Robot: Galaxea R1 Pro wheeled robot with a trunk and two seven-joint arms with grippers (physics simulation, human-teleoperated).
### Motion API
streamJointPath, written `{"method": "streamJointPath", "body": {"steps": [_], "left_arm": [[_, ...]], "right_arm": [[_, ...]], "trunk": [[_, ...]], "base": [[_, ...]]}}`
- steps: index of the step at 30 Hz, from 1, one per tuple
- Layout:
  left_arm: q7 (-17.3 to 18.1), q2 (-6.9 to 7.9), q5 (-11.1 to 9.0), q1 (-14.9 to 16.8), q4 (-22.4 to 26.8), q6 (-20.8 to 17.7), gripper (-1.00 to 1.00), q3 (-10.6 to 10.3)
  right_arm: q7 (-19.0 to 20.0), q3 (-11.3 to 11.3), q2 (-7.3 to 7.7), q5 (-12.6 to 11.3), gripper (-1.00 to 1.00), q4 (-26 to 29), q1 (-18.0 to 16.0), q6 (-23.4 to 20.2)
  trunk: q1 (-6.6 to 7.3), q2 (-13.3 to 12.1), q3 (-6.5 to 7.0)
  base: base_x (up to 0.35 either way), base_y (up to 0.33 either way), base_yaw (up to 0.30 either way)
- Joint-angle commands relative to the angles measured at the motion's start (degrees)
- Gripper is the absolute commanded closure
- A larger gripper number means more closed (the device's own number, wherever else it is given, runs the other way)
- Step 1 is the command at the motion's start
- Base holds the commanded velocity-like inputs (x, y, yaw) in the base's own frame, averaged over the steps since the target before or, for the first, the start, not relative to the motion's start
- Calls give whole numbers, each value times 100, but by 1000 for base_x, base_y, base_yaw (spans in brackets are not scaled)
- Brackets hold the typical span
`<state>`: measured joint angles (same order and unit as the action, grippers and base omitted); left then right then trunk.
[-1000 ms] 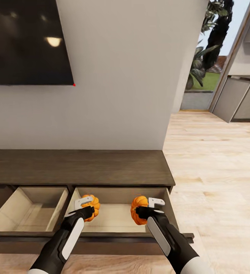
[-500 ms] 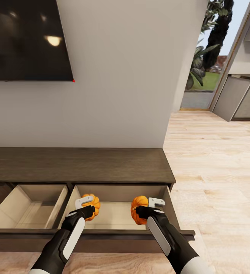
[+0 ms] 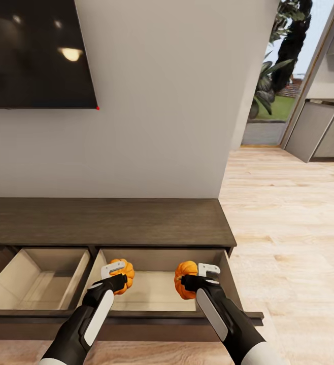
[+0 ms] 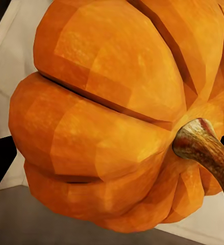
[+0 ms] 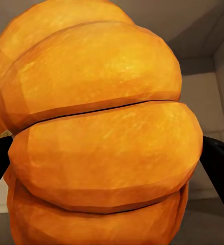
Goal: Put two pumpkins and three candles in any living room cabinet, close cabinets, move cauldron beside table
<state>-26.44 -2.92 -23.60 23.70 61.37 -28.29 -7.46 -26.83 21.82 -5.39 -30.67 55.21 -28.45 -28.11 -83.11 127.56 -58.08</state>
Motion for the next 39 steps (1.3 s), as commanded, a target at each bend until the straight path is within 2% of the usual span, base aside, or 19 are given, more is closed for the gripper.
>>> {"method": "streamJointPath", "body": {"steps": [1,21,39], "left_arm": [[-56,2,-57,3,8,-10,100,-13],[-43,6,-57,3,70,-10,100,-49],[-18,4,-65,3,45,-18,100,-54]], "right_arm": [[-63,15,3,-53,100,8,-4,-9],[-68,15,10,-53,100,15,-3,-10],[-68,15,11,-60,100,25,-3,-10]], "trunk": [[1,2,-5],[1,2,-5],[-394,724,-328]], "base": [[7,1,0],[47,0,0],[0,0,0]]}}
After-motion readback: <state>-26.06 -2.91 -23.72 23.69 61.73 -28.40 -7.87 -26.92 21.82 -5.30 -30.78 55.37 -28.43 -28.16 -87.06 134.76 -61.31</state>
